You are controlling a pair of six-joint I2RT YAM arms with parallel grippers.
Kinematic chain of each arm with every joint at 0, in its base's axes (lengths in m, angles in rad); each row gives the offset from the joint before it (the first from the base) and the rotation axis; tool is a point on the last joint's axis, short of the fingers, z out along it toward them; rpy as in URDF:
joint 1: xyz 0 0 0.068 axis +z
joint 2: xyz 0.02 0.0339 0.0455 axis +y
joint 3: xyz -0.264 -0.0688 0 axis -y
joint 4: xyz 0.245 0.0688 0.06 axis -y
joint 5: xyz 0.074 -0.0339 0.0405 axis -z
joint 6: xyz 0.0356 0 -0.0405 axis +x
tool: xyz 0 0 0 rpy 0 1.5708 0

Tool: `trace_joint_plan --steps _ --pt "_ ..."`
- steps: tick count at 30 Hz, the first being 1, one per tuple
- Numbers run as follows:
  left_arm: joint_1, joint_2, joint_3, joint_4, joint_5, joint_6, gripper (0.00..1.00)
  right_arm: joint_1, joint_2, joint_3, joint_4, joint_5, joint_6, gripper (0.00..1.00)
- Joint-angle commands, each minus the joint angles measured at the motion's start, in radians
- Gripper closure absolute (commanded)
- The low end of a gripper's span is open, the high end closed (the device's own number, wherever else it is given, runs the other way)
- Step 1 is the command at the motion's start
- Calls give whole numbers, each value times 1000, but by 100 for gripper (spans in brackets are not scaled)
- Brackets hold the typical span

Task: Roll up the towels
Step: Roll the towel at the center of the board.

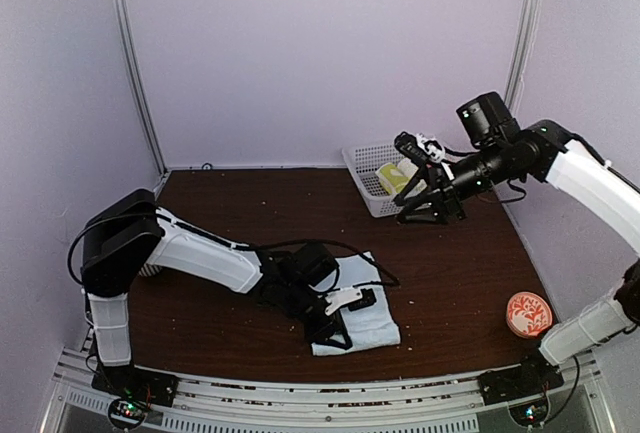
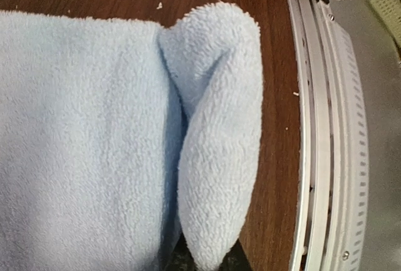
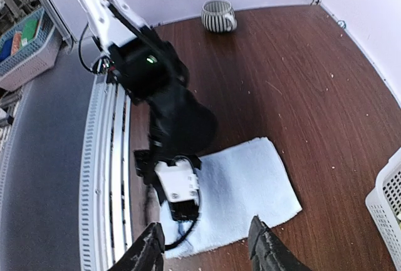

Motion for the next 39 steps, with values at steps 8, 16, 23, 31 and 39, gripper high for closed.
trace_joint_plan --steps 8,16,23,31,39 --pt "106 257 114 -69 372 -166 92 311 -169 -298 68 162 -98 50" --pt "125 294 130 -89 388 -192 92 512 -100 -510 237 520 -156 52" --pt "125 300 130 -108 379 -210 89 550 -6 -649 474 718 -147 44" --pt "125 305 150 -128 395 -195 89 566 92 -709 606 754 -183 51" --pt "129 225 137 -170 308 -125 70 559 204 -698 551 720 -228 80"
